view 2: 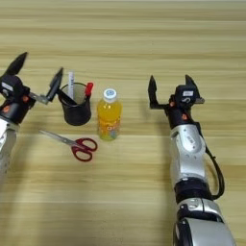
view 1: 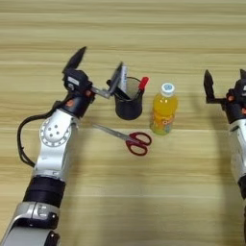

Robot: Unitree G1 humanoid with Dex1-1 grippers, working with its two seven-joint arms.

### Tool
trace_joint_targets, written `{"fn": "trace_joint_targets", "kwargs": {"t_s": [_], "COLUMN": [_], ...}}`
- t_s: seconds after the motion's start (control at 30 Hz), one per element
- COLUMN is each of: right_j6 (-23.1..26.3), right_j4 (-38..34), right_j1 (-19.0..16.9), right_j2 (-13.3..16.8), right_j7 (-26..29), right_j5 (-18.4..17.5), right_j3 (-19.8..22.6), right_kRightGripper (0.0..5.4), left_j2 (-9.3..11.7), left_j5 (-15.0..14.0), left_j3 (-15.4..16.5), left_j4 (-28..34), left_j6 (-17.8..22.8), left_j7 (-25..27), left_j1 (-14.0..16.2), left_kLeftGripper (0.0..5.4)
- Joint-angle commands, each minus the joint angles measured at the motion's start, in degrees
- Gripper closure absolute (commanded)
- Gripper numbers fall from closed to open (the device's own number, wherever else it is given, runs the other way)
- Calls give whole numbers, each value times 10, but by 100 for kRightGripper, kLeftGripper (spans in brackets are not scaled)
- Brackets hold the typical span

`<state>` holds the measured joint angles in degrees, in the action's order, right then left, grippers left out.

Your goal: Move the objects on the table

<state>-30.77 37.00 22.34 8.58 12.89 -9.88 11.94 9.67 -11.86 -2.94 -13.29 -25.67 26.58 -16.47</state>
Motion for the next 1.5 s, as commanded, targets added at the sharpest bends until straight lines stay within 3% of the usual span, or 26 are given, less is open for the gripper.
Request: {"fn": "trace_joint_targets", "kwargs": {"t_s": [0.03,0.33,0.5,0.7,0.97,1.3,1.5], "right_j6": [-10,-16,-17,-19,-22,-22,-22], "right_j4": [10,18,17,13,7,4,1], "right_j1": [13,17,15,13,8,7,6], "right_j2": [-4,-5,-7,-9,-11,-11,-12], "right_j7": [-6,-7,-9,-13,-15,-15,-16], "right_j5": [-2,0,1,3,4,3,4], "right_j3": [2,1,-1,-4,-6,-6,-7], "right_kRightGripper": [2,2,2,2,2,2,0], "left_j2": [10,-12,-34,-55,-84,-91,-92], "left_j5": [-3,-21,-15,-3,12,43,54], "left_j3": [-22,-64,-83,-103,-101,-106,-108], "left_j4": [26,51,20,-17,-96,-146,-140], "left_j6": [40,106,130,130,141,151,153], "left_j7": [37,90,106,119,105,92,96], "left_j1": [0,-18,-47,-71,-101,-111,-104], "left_kLeftGripper": [0,0,0,0,0,0,69]}}
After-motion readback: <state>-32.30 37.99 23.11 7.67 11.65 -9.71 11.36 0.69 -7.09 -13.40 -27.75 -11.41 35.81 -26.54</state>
